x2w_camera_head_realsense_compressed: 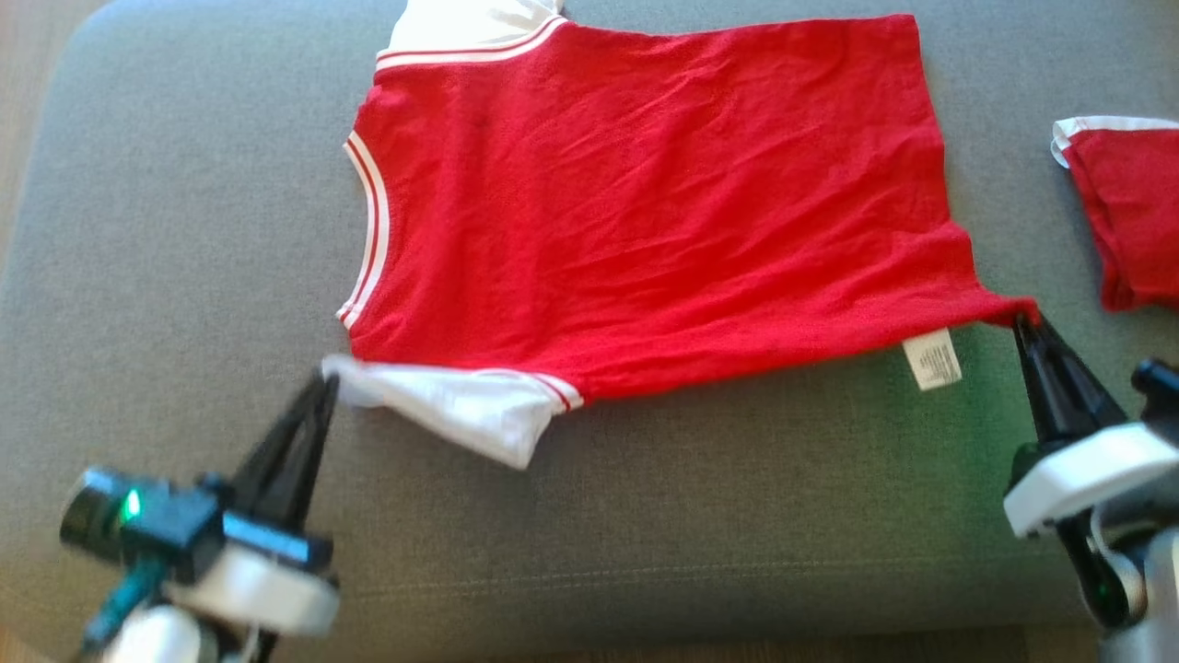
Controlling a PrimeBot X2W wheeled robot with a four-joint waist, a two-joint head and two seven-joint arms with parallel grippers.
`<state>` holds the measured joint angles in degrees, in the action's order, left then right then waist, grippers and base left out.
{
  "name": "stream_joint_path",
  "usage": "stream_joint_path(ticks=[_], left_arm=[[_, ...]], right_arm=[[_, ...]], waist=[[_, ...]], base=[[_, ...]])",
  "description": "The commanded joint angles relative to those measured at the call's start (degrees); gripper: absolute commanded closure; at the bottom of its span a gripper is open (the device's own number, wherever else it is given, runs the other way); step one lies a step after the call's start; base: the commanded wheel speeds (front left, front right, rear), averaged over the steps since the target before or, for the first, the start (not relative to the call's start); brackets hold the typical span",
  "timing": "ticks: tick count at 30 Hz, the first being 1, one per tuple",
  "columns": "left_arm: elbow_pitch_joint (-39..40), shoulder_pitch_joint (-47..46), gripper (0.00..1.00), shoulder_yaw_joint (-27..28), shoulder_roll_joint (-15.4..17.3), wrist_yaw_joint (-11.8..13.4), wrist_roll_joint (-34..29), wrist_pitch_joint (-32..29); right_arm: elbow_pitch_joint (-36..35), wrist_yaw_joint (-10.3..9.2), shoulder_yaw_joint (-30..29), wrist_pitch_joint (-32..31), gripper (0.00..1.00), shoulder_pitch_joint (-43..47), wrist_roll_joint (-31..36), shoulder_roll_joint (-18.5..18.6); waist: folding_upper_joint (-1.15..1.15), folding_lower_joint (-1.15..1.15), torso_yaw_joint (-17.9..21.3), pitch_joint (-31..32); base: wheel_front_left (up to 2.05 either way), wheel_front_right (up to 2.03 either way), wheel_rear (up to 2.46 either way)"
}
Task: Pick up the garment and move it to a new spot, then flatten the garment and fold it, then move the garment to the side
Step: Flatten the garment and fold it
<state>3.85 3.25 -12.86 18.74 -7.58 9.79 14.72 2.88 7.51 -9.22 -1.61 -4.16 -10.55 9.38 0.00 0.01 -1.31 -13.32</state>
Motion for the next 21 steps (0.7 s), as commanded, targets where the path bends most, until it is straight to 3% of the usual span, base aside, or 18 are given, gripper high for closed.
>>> stream_joint_path(ticks=[1, 13, 21], left_arm=[[0.8, -4.2, 1.0, 2.2, 0.3, 0.1, 0.8, 0.3], [-10.7, -23.6, 1.0, 1.9, -1.8, 0.1, 0.5, 0.3], [-19.0, -33.3, 1.0, -3.1, -0.9, 0.1, -0.3, 0.3]], right_arm=[[-1.1, -0.02, 1.1, -0.2, 1.0, -2.6, 0.5, 0.7], [9.3, -0.02, 0.7, 1.0, 1.0, -15.7, 2.9, 1.8], [15.2, -0.02, 1.2, 3.1, 1.0, -21.1, 4.7, 1.8]], waist=[[0.0, -0.01, 0.1, -0.3], [0.0, -0.01, -0.1, -4.4], [0.0, -0.01, 0.0, -7.0]], base=[[0.0, 0.0, 0.0], [0.0, 0.0, 0.0], [0.0, 0.0, 0.0]])
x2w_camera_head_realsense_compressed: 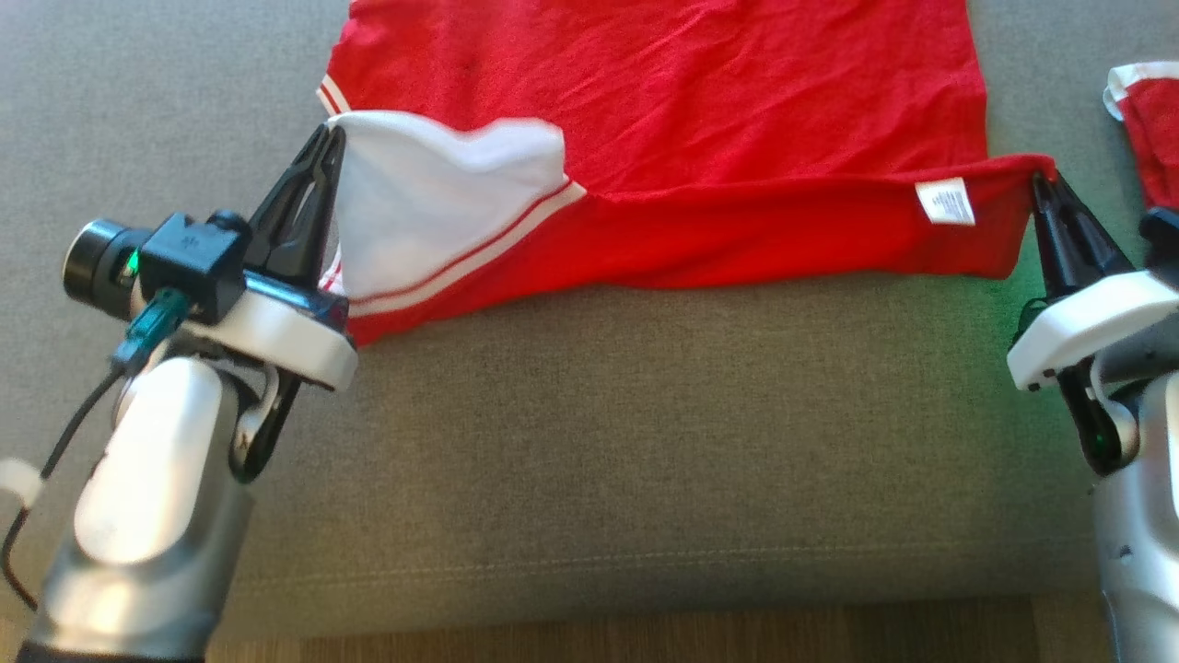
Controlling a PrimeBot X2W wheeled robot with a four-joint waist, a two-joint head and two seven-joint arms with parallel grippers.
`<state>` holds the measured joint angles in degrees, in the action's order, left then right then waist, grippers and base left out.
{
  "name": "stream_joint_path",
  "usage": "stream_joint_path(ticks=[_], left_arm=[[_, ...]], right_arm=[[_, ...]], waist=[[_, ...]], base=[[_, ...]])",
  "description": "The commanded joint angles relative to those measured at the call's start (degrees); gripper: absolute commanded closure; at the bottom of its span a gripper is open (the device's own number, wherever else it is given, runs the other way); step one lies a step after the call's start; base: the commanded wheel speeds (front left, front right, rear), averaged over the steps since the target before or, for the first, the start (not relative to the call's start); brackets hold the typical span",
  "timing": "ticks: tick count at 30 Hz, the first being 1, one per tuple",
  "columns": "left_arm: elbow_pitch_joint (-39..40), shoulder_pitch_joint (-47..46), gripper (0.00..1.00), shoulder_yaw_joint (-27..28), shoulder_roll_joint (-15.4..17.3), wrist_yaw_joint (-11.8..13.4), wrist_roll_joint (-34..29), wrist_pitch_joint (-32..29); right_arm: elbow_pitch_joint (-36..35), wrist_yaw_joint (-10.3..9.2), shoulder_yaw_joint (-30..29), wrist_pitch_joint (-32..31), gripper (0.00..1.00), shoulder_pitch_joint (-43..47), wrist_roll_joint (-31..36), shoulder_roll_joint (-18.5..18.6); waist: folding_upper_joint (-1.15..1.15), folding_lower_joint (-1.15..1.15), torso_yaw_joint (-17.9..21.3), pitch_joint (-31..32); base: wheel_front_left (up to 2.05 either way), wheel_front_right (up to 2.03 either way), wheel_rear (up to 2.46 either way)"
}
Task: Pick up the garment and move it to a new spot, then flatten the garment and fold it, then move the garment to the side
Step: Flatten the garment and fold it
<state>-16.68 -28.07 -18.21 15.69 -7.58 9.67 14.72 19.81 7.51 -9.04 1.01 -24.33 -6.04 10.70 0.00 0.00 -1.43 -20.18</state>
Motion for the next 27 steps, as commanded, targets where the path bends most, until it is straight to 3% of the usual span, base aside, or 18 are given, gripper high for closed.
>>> stream_joint_path(ticks=[1, 6, 15, 16, 17, 18, 19, 20, 27], left_arm=[[0.3, -2.8, 1.0, 1.7, 2.4, 0.1, -0.4, 0.3], [-5.0, -6.0, 1.0, 1.4, 3.2, 0.1, -2.1, 0.3], [-6.8, -7.9, 1.0, 2.3, 3.6, 1.1, -4.9, 0.3], [-6.8, -8.0, 1.0, 2.4, 3.5, 1.2, -5.1, 0.3], [-6.7, -8.1, 0.99, 2.5, 3.4, 1.3, -5.1, 0.3], [-6.7, -8.1, 0.68, 2.7, 3.4, 1.4, -5.2, 0.3], [-6.7, -8.1, 0.04, 3.0, 3.3, 1.7, -5.3, 0.3], [-6.5, -8.0, 0.0, 3.2, 3.0, 2.0, -5.3, 0.3], [-0.1, 0.6, 0.0, 8.3, 0.0, 5.4, -1.7, 0.3]], right_arm=[[-0.9, -0.02, 1.2, 0.7, 1.0, -1.4, 0.3, 0.3], [3.1, -0.02, 2.4, 2.6, 1.0, -4.1, 0.7, 0.1], [10.0, -0.02, 4.5, 6.3, 1.0, -10.2, 2.2, 0.6], [11.0, -0.02, 4.9, 6.9, 0.93, -11.0, 2.4, 0.7], [12.0, -0.02, 5.1, 7.4, 0.62, -11.7, 2.6, 0.8], [12.9, -0.02, 5.1, 8.1, 0.05, -12.3, 2.9, 0.8], [13.7, -0.02, 5.0, 8.9, 0.0, -12.8, 3.3, 0.8], [14.3, -0.02, 4.9, 9.6, 0.0, -13.1, 3.7, 0.7], [12.5, -0.02, 4.2, 12.4, 0.0, -9.0, 2.8, -1.9]], waist=[[0.0, 0.0, 0.2, -0.4], [0.0, 0.0, 0.8, -1.1], [0.0, 0.0, 1.4, -2.1], [0.0, 0.0, 1.4, -2.2], [0.0, 0.0, 1.4, -2.2], [0.0, 0.0, 1.5, -2.3], [0.0, 0.0, 1.5, -2.2], [0.0, 0.0, 1.4, -2.1], [0.0, 0.0, 2.7, 0.0]], base=[[0.0, 0.0, 0.0], [0.0, 0.0, 0.0], [0.0, 0.0, 0.0], [0.0, 0.0, 0.0], [0.0, 0.0, 0.0], [0.0, 0.0, 0.0], [0.0, 0.0, 0.0], [0.0, 0.0, 0.0], [0.0, 0.0, 0.0]])
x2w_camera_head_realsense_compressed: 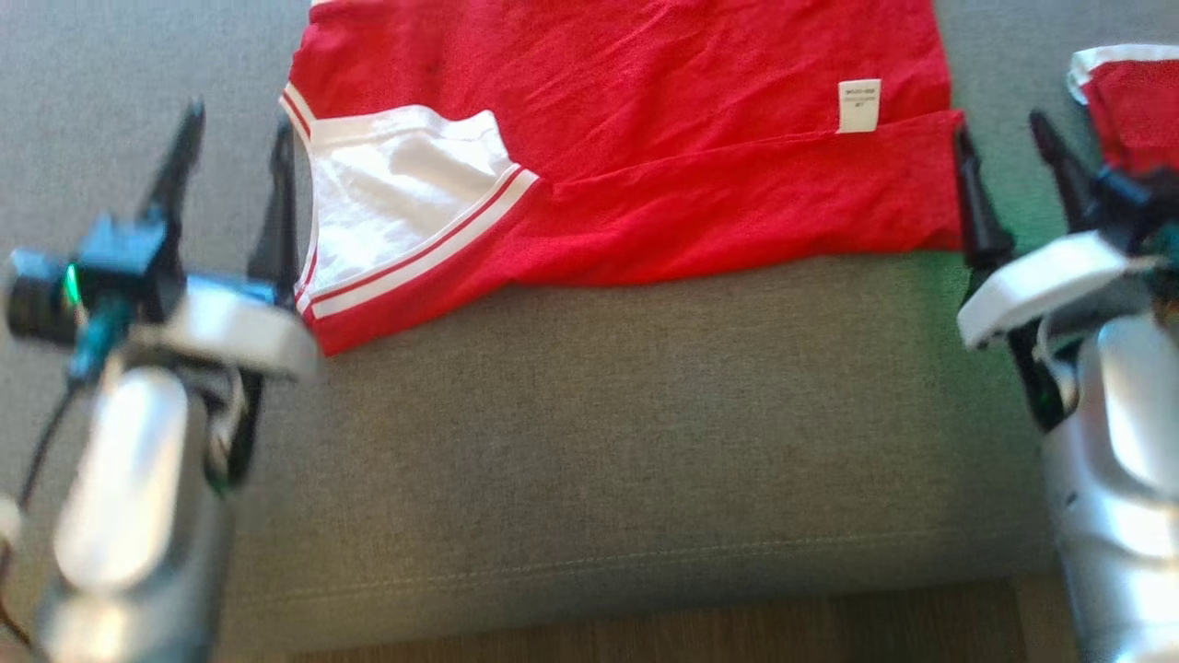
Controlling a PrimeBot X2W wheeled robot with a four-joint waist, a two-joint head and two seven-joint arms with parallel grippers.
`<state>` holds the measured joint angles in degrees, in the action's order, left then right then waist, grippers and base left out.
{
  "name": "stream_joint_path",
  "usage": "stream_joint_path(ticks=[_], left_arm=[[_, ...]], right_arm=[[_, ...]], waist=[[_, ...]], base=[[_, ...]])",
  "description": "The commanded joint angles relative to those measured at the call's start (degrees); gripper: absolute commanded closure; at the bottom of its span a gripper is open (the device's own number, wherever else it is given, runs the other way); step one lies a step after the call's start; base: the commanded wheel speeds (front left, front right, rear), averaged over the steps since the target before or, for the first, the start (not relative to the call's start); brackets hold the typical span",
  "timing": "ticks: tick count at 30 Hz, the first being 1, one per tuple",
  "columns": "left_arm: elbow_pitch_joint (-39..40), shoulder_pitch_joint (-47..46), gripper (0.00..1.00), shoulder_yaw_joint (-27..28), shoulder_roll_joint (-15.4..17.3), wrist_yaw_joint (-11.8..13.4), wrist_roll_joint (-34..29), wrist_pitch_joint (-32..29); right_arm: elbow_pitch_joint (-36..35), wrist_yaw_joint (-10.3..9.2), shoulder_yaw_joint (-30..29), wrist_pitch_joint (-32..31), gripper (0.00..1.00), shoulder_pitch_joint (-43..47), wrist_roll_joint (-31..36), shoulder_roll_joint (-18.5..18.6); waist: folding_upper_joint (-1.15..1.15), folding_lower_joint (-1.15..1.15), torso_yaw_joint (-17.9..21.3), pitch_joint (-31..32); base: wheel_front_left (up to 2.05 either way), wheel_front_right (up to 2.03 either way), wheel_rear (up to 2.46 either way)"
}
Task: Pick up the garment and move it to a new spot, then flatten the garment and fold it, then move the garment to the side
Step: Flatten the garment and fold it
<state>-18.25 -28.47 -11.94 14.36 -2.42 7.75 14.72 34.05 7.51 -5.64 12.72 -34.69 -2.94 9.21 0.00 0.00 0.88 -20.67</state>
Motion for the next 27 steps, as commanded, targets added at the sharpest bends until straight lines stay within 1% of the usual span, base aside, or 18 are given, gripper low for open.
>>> stream_joint_path(ticks=[1, 4, 7, 10, 17, 21, 22, 23, 24, 25, 26, 27], left_arm=[[2.5, 3.4, 0.0, 2.9, 0.3, 0.8, 1.4, 0.3], [3.9, 10.3, 0.0, 4.3, -2.4, 2.3, 4.2, 0.2], [3.8, 15.3, 0.0, 5.1, -4.4, 3.6, 6.8, -1.8], [4.1, 18.0, 0.0, 5.9, -5.9, 3.8, 9.6, -3.6], [2.4, 18.6, 0.0, 6.1, -5.2, 4.7, 10.6, -8.0], [0.4, 17.6, 0.0, 5.5, -5.0, 3.8, 10.9, -8.1], [-0.1, 17.2, 0.21, 5.3, -5.1, 3.5, 11.1, -7.9], [-0.6, 16.9, 0.54, 4.9, -5.3, 3.2, 11.1, -8.0], [-1.1, 16.4, 0.65, 4.7, -5.6, 3.0, 11.2, -7.8], [-1.7, 16.0, 0.88, 4.5, -5.8, 2.7, 11.4, -7.7], [-2.2, 15.6, 1.0, 4.2, -6.0, 2.5, 11.5, -7.6], [-3.3, 14.9, 1.0, 3.8, -6.3, 1.6, 12.0, -7.4]], right_arm=[[-2.6, -0.02, 0.7, 0.8, 0.0, 2.6, -0.6, -0.8], [-5.9, -0.02, 0.5, 1.0, 0.0, 6.1, -1.5, -2.0], [-9.0, -0.02, 0.1, 0.7, 0.0, 8.8, -2.6, -3.2], [-11.4, -0.02, 0.1, 0.0, 0.0, 10.6, -3.1, -4.1], [-13.7, -0.02, 0.4, -1.5, 0.0, 11.8, -3.3, -5.2], [-13.7, -0.02, 0.8, -2.8, 0.0, 11.9, -3.4, -5.5], [-13.6, -0.02, 0.9, -3.1, 0.0, 11.8, -3.5, -5.5], [-13.6, -0.02, 0.9, -3.4, 0.0, 11.7, -3.5, -5.5], [-13.5, -0.02, 0.9, -3.6, 0.0, 11.6, -3.4, -5.5], [-13.4, -0.02, 0.8, -3.9, 0.0, 11.5, -3.3, -5.6], [-13.3, -0.02, 0.7, -4.2, 0.0, 11.4, -3.3, -5.6], [-12.9, -0.02, 0.9, -5.0, 0.0, 11.2, -3.3, -5.6]], waist=[[0.0, 0.0, 0.6, 0.8], [0.0, 0.0, 1.1, 1.5], [0.0, 0.0, 1.5, 1.8], [0.0, 0.0, 1.9, 1.9], [0.0, 0.0, 2.6, 2.3], [0.0, 0.0, 2.7, 2.6], [0.0, 0.0, 2.6, 2.6], [0.0, 0.0, 2.5, 2.6], [0.0, 0.0, 2.4, 2.6], [0.0, 0.0, 2.2, 2.6], [0.0, 0.0, 2.1, 2.6], [0.0, 0.0, 1.9, 2.6]], base=[[0.0, 0.0, 0.0], [0.0, 0.0, 0.0], [0.0, 0.0, 0.0], [0.0, 0.0, 0.0], [0.0, 0.0, 0.0], [0.0, 0.0, 0.0], [0.0, 0.0, 0.0], [0.0, 0.0, 0.0], [0.0, 0.0, 0.0], [0.0, 0.0, 0.0], [0.0, 0.0, 0.0], [0.0, 0.0, 0.0]])
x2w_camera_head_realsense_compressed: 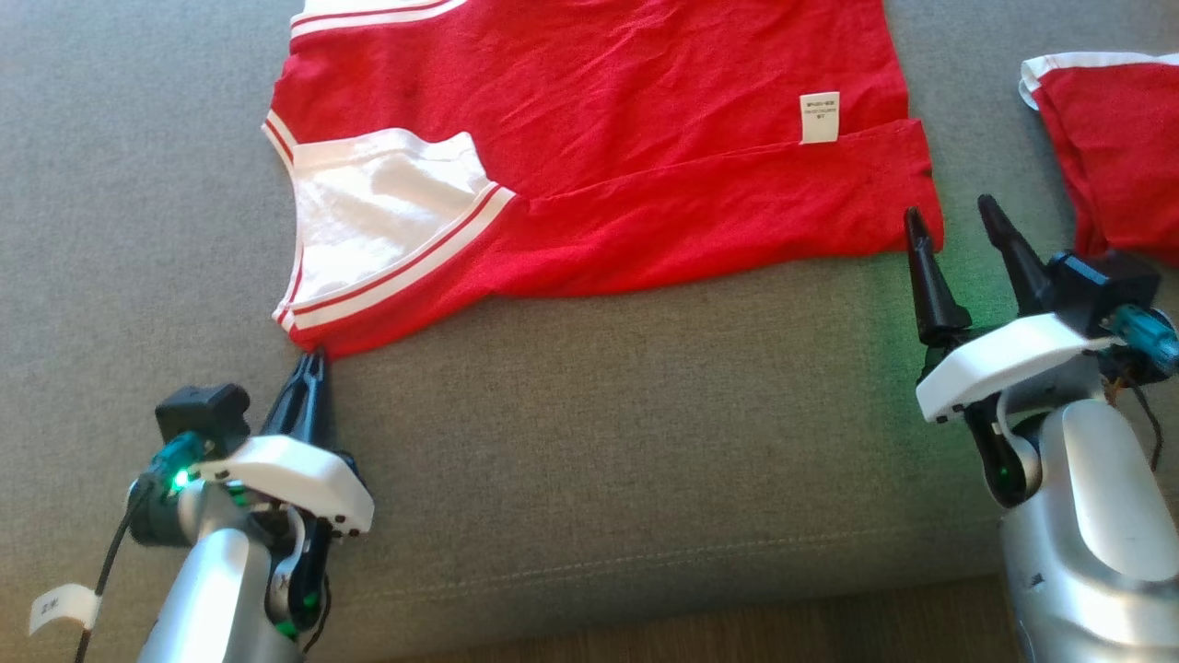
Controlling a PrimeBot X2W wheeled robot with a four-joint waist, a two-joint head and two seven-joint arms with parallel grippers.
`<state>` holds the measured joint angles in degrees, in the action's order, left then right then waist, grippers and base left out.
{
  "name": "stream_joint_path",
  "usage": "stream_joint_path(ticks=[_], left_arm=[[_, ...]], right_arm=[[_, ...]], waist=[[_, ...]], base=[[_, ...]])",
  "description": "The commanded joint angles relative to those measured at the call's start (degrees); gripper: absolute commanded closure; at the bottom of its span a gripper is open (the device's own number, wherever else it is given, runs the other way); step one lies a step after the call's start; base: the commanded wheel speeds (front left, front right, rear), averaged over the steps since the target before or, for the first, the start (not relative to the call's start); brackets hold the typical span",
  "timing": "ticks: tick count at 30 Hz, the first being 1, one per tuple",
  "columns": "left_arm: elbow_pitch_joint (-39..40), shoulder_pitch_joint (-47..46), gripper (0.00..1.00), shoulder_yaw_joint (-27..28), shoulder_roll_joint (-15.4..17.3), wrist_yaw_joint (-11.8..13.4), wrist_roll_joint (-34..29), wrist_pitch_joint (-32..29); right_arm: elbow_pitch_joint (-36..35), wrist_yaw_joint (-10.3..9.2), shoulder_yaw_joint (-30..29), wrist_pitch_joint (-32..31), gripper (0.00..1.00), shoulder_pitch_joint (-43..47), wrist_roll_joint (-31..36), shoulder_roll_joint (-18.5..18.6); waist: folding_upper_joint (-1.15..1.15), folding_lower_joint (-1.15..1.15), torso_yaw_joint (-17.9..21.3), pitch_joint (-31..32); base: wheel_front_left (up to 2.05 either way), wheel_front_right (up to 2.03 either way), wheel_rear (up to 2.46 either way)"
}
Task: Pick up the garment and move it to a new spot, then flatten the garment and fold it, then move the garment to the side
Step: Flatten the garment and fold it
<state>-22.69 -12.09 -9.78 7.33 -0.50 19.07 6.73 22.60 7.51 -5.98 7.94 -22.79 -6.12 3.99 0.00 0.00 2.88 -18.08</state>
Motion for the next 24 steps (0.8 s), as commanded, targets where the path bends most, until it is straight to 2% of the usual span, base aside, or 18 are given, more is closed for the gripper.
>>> stream_joint_path(ticks=[1, 6, 18, 19, 22, 23, 24], left_arm=[[0.7, -1.7, 1.0, 1.4, 0.6, -0.7, 0.9, 0.8], [0.1, -2.1, 1.0, 1.2, 0.9, -1.2, 0.9, 2.0], [3.3, -0.9, 1.0, 2.0, 2.9, 0.1, 0.9, 2.4], [3.4, -0.8, 1.0, 1.8, 2.9, 0.2, 0.9, 2.3], [3.7, -0.8, 1.0, 1.5, 2.9, 0.3, 0.8, 2.2], [3.8, -0.8, 1.0, 1.4, 2.9, 0.4, 0.9, 2.2], [3.9, -0.7, 1.0, 1.3, 2.8, 0.4, 0.9, 2.2]], right_arm=[[-1.2, -0.02, 1.3, -0.7, 0.0, -0.8, -0.2, -0.4], [0.8, -0.02, 0.9, -3.1, 0.0, -1.3, -1.1, -0.5], [11.2, -0.02, -3.3, -8.2, 0.0, -6.2, -0.3, -0.8], [12.4, -0.02, -3.5, -8.8, 0.17, -6.6, -0.3, -0.8], [15.1, -0.02, -3.8, -10.0, 0.89, -7.6, -0.2, -0.7], [15.8, -0.02, -3.7, -10.3, 1.0, -7.8, -0.3, -0.7], [16.2, -0.02, -3.7, -10.3, 1.0, -8.0, -0.4, -0.7]], waist=[[0.0, 0.0, -0.2, 0.0], [0.0, 0.0, -0.5, 0.6], [0.0, 0.0, -2.4, 1.7], [0.0, 0.0, -2.5, 1.8], [0.0, 0.0, -2.9, 1.8], [0.0, 0.0, -3.0, 1.8], [0.0, 0.0, -3.0, 1.9]], base=[[0.0, 0.0, 0.0], [0.0, 0.0, 0.0], [0.0, 0.0, 0.0], [0.0, 0.0, 0.0], [0.0, 0.0, 0.0], [0.0, 0.0, 0.0], [0.0, 0.0, 0.0]])
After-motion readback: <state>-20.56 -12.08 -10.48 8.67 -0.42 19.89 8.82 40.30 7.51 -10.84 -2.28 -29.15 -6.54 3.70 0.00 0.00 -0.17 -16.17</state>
